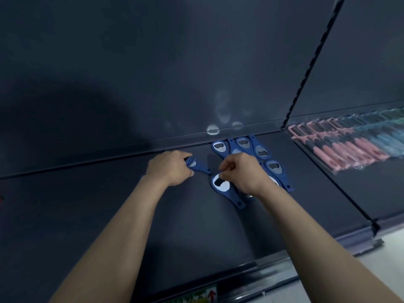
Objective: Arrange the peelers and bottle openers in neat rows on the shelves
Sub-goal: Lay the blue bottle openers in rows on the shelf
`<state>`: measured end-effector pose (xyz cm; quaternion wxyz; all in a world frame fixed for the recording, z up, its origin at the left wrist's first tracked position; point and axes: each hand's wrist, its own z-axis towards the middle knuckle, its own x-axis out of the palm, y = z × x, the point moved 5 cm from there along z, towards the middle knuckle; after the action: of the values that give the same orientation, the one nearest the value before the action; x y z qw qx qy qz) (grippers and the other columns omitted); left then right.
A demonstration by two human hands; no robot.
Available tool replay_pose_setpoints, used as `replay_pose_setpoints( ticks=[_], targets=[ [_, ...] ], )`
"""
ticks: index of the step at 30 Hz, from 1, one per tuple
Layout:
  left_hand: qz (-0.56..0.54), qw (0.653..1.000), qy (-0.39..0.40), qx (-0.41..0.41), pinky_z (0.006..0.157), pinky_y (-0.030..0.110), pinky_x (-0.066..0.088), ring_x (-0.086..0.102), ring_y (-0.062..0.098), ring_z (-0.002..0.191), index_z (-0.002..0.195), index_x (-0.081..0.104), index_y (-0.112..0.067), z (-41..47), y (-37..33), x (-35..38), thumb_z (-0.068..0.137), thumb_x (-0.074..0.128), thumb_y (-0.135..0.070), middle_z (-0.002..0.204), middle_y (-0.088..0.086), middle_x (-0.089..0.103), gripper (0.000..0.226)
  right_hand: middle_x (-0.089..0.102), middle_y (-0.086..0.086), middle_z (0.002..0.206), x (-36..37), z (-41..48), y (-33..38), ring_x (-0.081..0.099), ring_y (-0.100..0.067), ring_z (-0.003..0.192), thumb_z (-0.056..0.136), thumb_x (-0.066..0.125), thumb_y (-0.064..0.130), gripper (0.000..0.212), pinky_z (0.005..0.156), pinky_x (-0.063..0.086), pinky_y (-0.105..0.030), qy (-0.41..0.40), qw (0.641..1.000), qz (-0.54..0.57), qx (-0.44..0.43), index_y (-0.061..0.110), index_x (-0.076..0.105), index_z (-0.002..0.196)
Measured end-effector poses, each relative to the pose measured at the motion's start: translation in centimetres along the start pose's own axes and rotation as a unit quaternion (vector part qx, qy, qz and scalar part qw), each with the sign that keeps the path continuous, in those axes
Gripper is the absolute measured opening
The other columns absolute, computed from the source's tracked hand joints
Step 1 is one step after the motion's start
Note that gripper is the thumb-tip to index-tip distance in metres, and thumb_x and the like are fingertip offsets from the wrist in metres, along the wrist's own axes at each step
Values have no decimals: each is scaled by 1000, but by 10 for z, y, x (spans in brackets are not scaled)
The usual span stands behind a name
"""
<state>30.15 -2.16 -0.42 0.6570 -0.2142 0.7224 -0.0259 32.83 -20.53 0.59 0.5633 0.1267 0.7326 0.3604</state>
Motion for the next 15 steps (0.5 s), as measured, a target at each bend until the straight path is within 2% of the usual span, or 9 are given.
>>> replay_pose_setpoints(
  ticks=[3, 4, 7, 9, 12, 15],
  targets=[
    [8, 999, -45, 10, 70, 28, 38, 55, 20, 91, 109, 58, -36, 1, 0, -4, 79, 63, -46, 110, -5, 64, 31, 64, -1, 85, 2, -1, 0, 61, -17, 81, 82, 67, 16, 7, 72, 51, -28, 3, 999, -38, 7, 20, 62, 80],
    [14, 999, -52, 6, 68, 28, 37, 55, 21, 89, 109, 57, -34, 0, 1, -5, 79, 63, -48, 108, -4, 64, 34, 65, -3, 86, 2, -1, 0, 62, -19, 82, 82, 67, 17, 7, 74, 52, -31, 4, 999, -43, 10, 20, 62, 79],
    [10, 999, -33, -33, 72, 28, 36, 56, 23, 104, 123, 52, -28, -3, 11, -5, 74, 65, -57, 117, -3, 61, 58, 67, -5, 88, 4, 0, 2, 62, -20, 84, 81, 67, 19, 9, 79, 53, -36, 5, 998, -56, 13, 21, 62, 75],
    [17, 998, -11, -57, 72, 29, 36, 55, 24, 106, 122, 52, -21, -7, 18, -4, 72, 63, -63, 119, 0, 59, 66, 69, -5, 83, 7, 0, 4, 62, -20, 84, 81, 68, 21, 8, 79, 54, -37, 9, 998, -67, 11, 18, 64, 75],
    [22, 997, 9, -71, 68, 30, 37, 55, 23, 92, 102, 55, -19, -10, 18, -1, 71, 59, -69, 103, 0, 58, 59, 69, -7, 82, 10, 0, 7, 62, -23, 83, 80, 70, 25, 14, 77, 53, -37, 8, 996, -87, 10, 12, 66, 78],
    [-52, 997, 18, -61, 58, 29, 34, 51, 18, 72, 78, 51, -18, -13, 18, -3, 72, 65, -57, 80, -4, 54, 41, 68, -8, 85, 9, 3, 9, 62, -24, 84, 81, 70, 27, 14, 75, 53, -36, 1, 995, -96, 5, 14, 65, 79]
  ],
)
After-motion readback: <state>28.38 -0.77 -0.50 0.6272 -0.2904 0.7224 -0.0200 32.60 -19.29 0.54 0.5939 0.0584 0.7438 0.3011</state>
